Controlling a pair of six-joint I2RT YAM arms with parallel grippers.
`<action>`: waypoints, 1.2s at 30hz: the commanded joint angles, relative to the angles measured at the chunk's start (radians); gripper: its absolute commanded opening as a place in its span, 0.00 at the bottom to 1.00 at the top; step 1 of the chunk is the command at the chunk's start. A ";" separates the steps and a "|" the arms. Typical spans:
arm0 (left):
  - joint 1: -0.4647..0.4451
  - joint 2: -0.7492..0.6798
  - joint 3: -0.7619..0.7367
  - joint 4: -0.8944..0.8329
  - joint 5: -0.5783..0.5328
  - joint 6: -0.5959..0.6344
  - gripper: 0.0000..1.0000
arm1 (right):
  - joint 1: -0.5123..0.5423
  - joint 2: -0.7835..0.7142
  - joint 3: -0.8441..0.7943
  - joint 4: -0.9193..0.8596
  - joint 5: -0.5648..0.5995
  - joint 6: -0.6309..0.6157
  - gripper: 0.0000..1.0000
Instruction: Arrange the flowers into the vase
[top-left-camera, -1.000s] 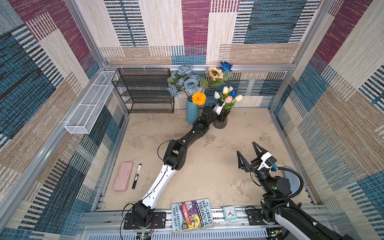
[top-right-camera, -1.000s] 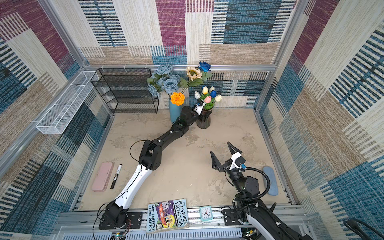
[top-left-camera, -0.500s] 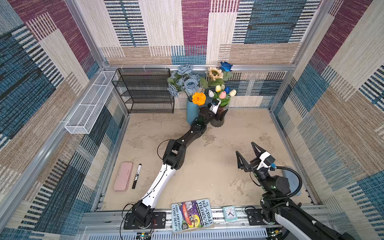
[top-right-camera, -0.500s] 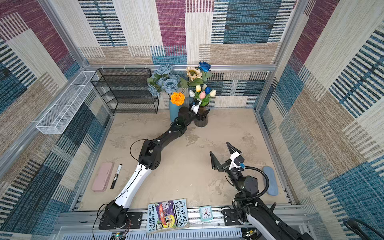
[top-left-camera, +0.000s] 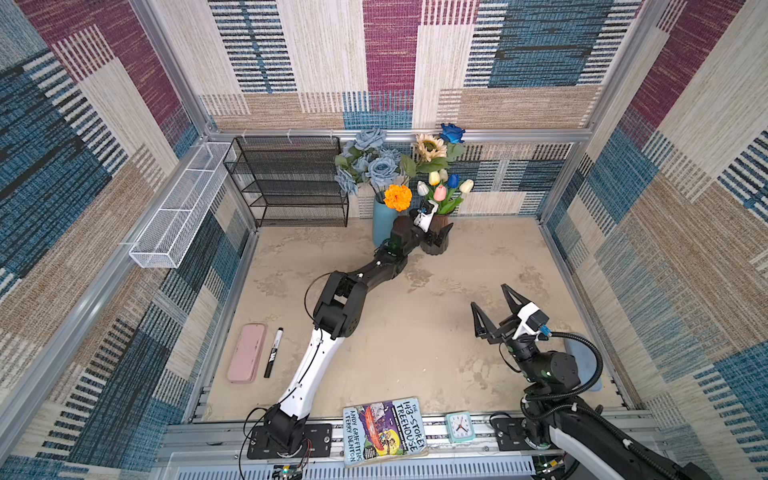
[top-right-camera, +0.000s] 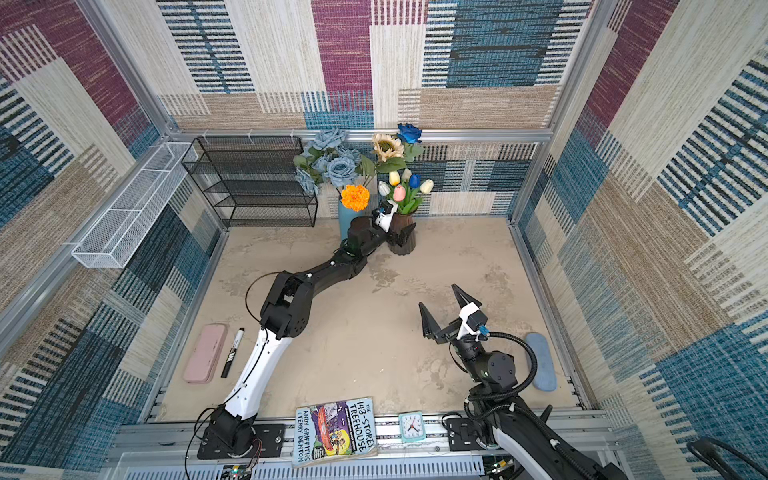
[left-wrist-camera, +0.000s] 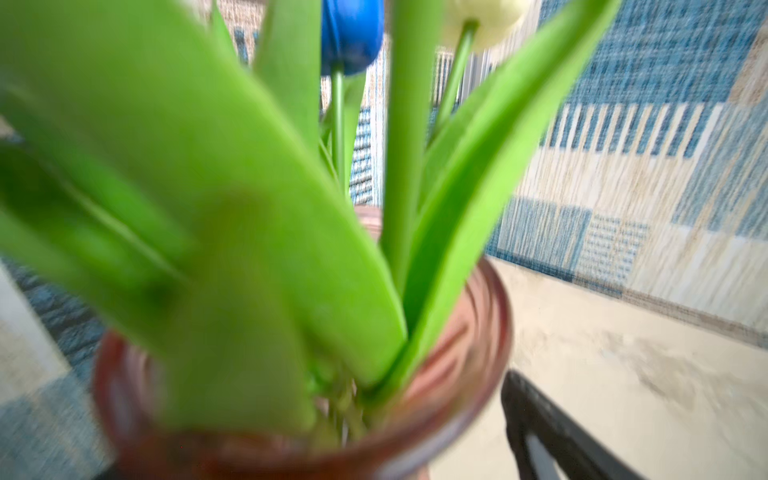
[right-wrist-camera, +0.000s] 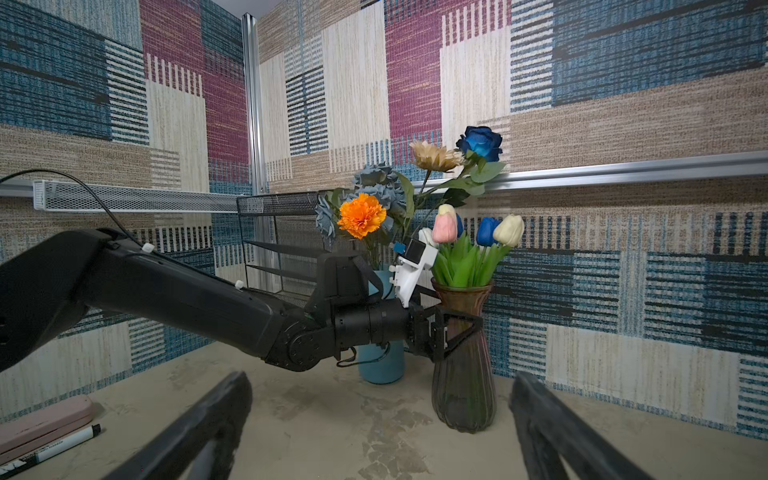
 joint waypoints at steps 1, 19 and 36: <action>-0.004 -0.087 -0.156 0.178 0.006 0.043 0.99 | 0.000 -0.002 -0.026 0.022 -0.006 0.007 1.00; -0.019 -1.032 -1.523 0.617 -0.257 0.116 0.99 | -0.010 0.171 0.121 -0.058 0.537 -0.116 1.00; 0.270 -1.447 -1.686 -0.137 -0.850 0.018 0.99 | -0.226 0.592 0.135 0.142 0.449 -0.147 1.00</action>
